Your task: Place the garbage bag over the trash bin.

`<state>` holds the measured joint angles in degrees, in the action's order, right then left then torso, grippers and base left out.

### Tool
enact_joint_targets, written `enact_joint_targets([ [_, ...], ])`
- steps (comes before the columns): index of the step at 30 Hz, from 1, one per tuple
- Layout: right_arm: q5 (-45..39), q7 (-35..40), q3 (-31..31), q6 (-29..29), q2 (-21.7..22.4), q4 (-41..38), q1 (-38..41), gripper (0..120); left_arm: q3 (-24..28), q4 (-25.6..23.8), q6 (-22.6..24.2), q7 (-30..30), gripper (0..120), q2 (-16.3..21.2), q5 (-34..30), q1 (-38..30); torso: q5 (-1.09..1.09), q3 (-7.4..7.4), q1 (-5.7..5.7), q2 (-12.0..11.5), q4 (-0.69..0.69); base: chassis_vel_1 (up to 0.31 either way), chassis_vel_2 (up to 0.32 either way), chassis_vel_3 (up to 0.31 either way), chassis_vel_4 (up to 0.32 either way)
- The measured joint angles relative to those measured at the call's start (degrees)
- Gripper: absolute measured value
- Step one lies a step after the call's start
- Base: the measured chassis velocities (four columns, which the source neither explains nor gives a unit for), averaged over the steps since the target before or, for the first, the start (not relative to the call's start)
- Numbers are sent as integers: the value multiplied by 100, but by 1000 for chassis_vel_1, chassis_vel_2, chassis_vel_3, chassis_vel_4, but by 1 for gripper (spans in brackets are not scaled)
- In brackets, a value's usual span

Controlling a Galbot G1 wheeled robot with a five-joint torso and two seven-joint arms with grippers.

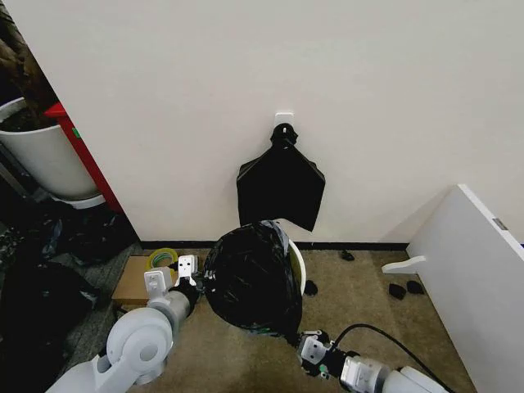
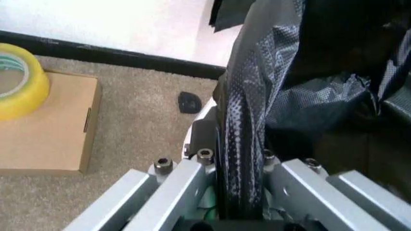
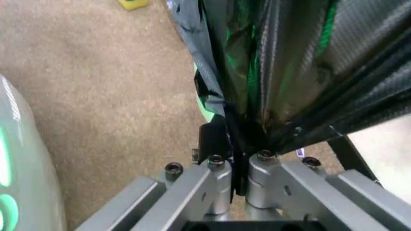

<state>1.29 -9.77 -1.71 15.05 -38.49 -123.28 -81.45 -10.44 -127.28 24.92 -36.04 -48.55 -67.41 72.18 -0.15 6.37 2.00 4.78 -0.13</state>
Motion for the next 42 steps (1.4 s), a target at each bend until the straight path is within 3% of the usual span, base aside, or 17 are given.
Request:
enact_joint_targets([
  [14,22,13,313,-188,19,-106,-204,4,-119,-19,6,-12,0,-10,63,150,0,0,0,0,0,0,0,0,0],
  [17,23,15,520,-267,65,-302,-421,19,-94,55,-34,-67,0,-61,78,110,-1,0,0,0,1,0,0,0,0],
  [19,30,14,562,-284,75,-325,-472,20,-91,69,-49,-79,0,-69,79,96,-1,0,0,0,1,0,0,0,0],
  [23,95,-37,975,-471,109,-464,-999,42,-97,217,-164,-159,0,-95,77,-22,0,0,0,0,0,0,0,0,0],
  [26,110,-29,1216,-487,111,-549,-1237,49,-99,249,-203,-196,0,-104,76,-58,2,0,0,0,1,0,0,0,0],
  [28,48,28,1497,-395,96,-688,-1453,53,-92,260,-257,-229,0,-124,88,-79,2,0,0,0,0,0,0,0,0],
  [32,-455,682,2337,471,-129,-1375,-1767,73,-22,247,-442,-178,0,-160,604,-4,-1,0,0,0,0,0,0,0,0],
  [37,-1320,1206,2248,996,-367,-1779,-1386,89,70,144,-502,-88,0,-176,837,76,1,-1,0,0,1,0,0,0,0],
  [42,-1774,1388,2031,1102,-600,-1859,-1111,100,211,126,-508,-6,0,-183,976,37,-1,0,0,0,0,0,0,0,0],
])
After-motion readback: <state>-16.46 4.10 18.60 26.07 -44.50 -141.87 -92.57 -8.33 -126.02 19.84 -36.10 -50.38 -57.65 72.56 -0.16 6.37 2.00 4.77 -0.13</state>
